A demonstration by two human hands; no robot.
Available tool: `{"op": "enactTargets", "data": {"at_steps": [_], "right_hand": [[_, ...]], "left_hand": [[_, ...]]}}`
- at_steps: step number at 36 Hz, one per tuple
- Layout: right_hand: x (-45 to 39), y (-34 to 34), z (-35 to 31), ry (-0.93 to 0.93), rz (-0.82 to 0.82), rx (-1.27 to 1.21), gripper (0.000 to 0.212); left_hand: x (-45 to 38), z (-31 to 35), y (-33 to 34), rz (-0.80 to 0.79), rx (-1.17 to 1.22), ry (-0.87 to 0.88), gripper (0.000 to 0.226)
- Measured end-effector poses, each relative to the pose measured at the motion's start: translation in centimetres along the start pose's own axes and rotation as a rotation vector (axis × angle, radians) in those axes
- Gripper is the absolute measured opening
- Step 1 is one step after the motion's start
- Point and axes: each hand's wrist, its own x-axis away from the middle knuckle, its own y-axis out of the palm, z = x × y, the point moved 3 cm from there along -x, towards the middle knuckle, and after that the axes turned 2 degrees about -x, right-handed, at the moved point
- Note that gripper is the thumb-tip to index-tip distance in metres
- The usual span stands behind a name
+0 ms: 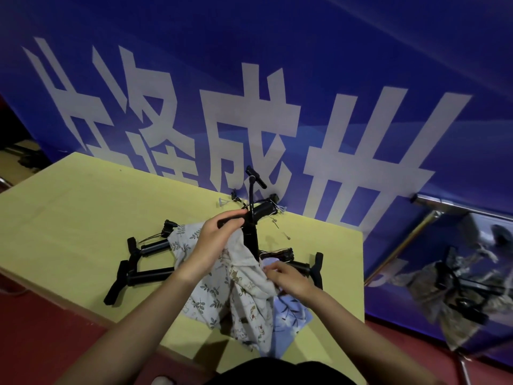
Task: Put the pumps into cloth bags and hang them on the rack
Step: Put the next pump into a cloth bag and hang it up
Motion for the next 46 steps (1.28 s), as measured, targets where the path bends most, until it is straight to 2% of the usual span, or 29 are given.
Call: {"op": "enactTargets", "data": {"at_steps": [3, 7, 12, 15, 19, 23, 27, 30, 32, 34, 37, 40, 42, 44, 46], "right_hand": [[0.8, 0.5, 0.6, 0.124, -0.105, -0.231, 0.016], [0.2, 0.9, 0.9, 0.167, -0.088, -0.353, 0.024], [0.0, 0.8, 0.5, 0.25, -0.079, -0.761, 0.019], [-0.1, 0.3, -0.2, 0.145, -0.083, -0.847, 0.023], [0.5, -1.1, -2.8, -0.019, -0.022, -0.917, 0.023], [0.5, -3.4, -5.1, -0.131, 0.153, -0.804, 0.013], [1.1, -4.9, -6.8, -0.251, 0.257, -0.762, 0.007], [1.8, -5.1, -7.9, -0.294, 0.305, -0.711, 0.019], [2.1, -5.0, -8.4, -0.305, 0.326, -0.696, 0.017], [2.6, -4.8, -9.2, -0.349, 0.344, -0.652, 0.019], [3.3, -4.6, -10.0, -0.409, 0.354, -0.45, 0.023], [3.1, -4.5, -9.8, -0.35, 0.294, -0.243, 0.017], [2.8, -4.5, -9.2, -0.297, 0.287, -0.148, 0.025], [2.8, -4.8, -8.6, -0.256, 0.346, -0.151, 0.034], [3.1, -5.3, -8.3, -0.253, 0.404, -0.195, 0.032]], "left_hand": [[0.0, -0.1, -0.1, -0.031, 0.034, -0.017, 0.023], [0.1, -0.3, -0.1, -0.041, 0.179, -0.067, 0.025], [0.1, -0.2, -0.6, -0.039, 0.287, -0.113, 0.027], [0.2, 0.6, -1.2, -0.055, 0.251, -0.088, 0.027], [0.4, 1.9, -2.0, -0.096, 0.03, -0.002, 0.027], [0.4, 3.3, -2.3, -0.164, -0.062, 0.033, 0.028], [0.3, 4.7, -2.5, -0.271, -0.184, 0.089, 0.031], [0.4, 5.7, -2.6, -0.366, -0.257, 0.103, 0.042], [0.5, 6.1, -2.6, -0.419, -0.272, 0.104, 0.048], [0.5, 6.4, -2.5, -0.45, -0.276, 0.11, 0.048], [0.6, 6.9, -2.3, -0.477, -0.302, 0.132, 0.042], [0.5, 6.9, -2.4, -0.492, -0.335, 0.142, 0.041], [0.5, 6.7, -2.4, -0.502, -0.35, 0.137, 0.043], [0.6, 6.4, -2.5, -0.509, -0.356, 0.13, 0.042], [0.6, 6.2, -2.9, -0.496, -0.325, 0.112, 0.039]]}}
